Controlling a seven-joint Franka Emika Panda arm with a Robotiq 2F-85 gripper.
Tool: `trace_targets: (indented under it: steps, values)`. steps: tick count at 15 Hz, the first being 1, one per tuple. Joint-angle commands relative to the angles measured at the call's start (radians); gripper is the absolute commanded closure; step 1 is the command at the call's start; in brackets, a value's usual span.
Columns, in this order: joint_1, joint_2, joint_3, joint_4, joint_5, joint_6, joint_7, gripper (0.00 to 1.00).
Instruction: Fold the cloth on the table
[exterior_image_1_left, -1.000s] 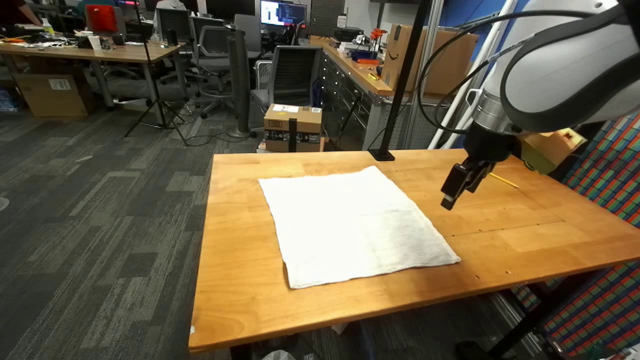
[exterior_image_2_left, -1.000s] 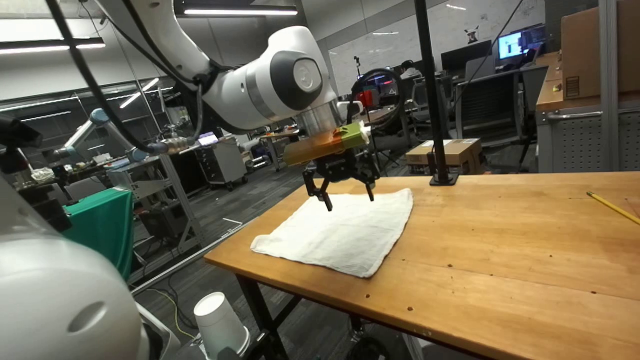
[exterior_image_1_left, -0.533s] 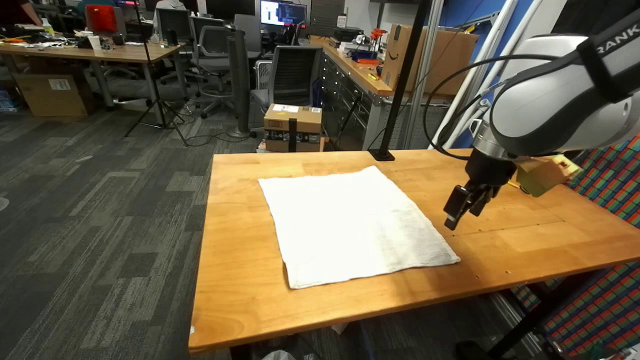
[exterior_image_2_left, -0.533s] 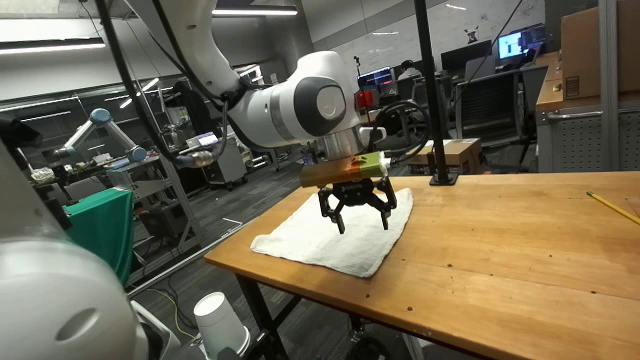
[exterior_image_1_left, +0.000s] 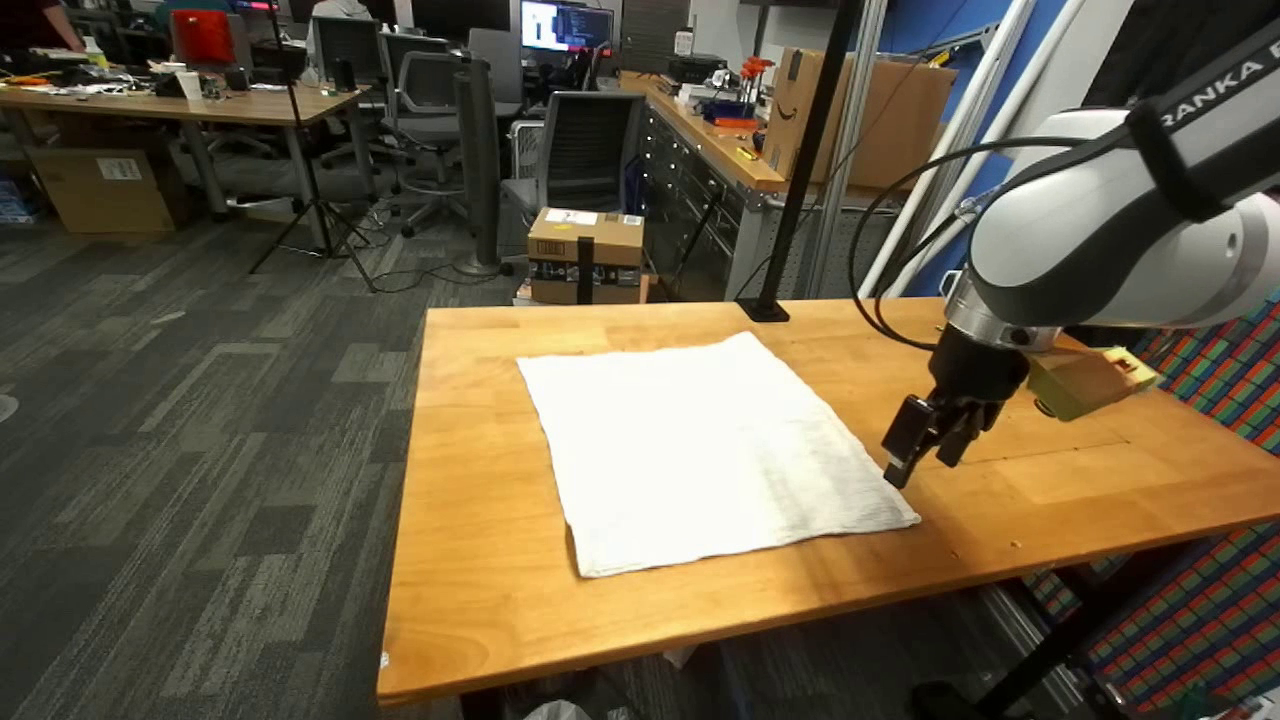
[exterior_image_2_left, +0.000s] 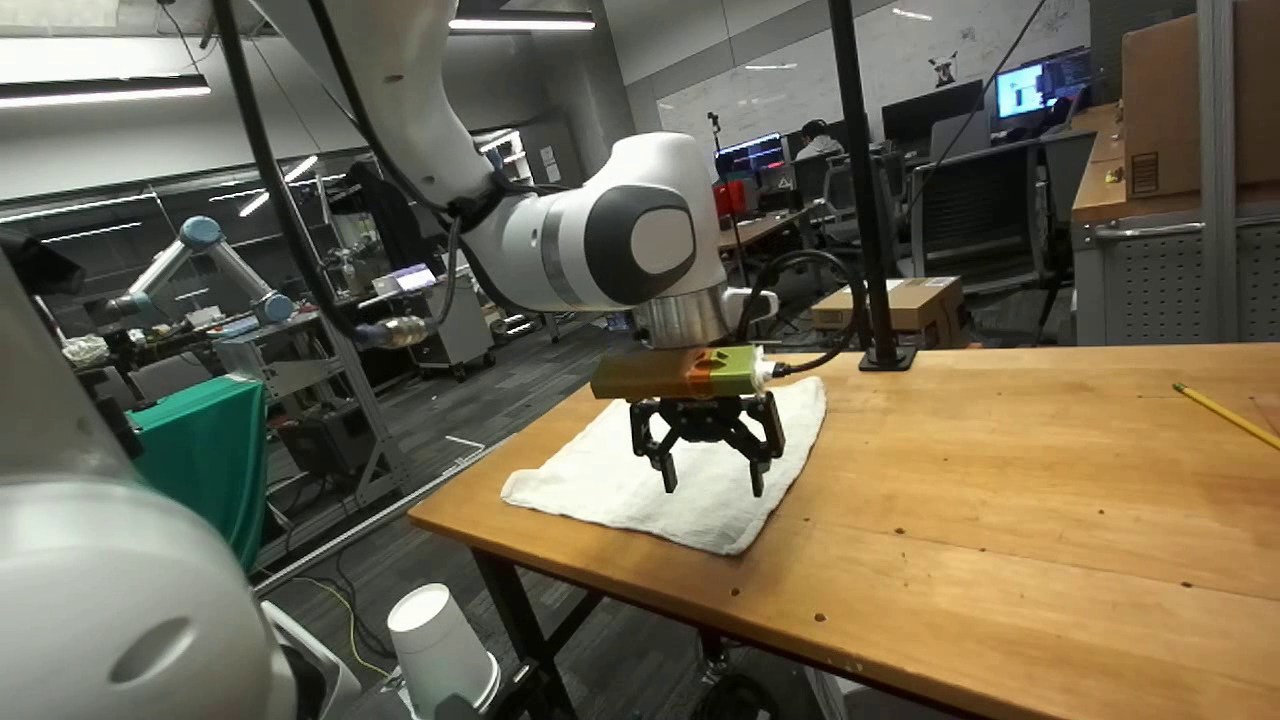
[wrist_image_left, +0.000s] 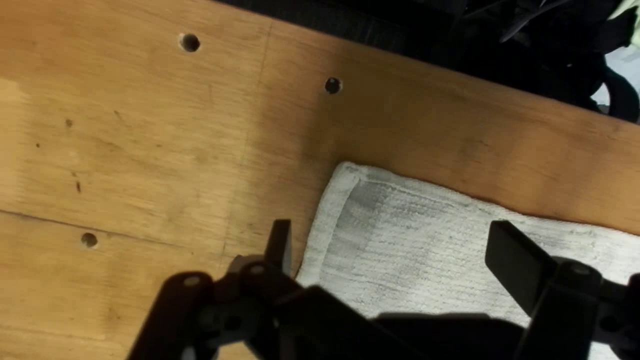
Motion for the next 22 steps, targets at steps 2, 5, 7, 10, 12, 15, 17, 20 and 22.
trace_targets:
  steps: [2,5,7,10,12,15,17,20,22]
  values:
    - [-0.009,-0.006,0.004,-0.029,0.063,0.030,-0.059,0.00]
    - [-0.008,0.007,0.008,-0.019,0.051,0.029,-0.064,0.00]
    - [-0.008,0.018,0.011,-0.012,0.035,0.028,-0.056,0.00]
    - [-0.008,0.032,0.015,-0.002,0.030,0.023,-0.043,0.00]
    - [-0.008,0.045,0.019,0.004,0.029,0.022,-0.036,0.00]
    - [-0.009,0.073,0.023,0.015,0.026,0.025,-0.024,0.00]
    - [-0.011,0.101,0.025,0.020,0.023,0.034,-0.012,0.00]
    - [-0.011,0.139,0.032,0.023,0.028,0.062,0.008,0.00]
    - [-0.012,0.162,0.037,0.023,0.021,0.081,0.030,0.00]
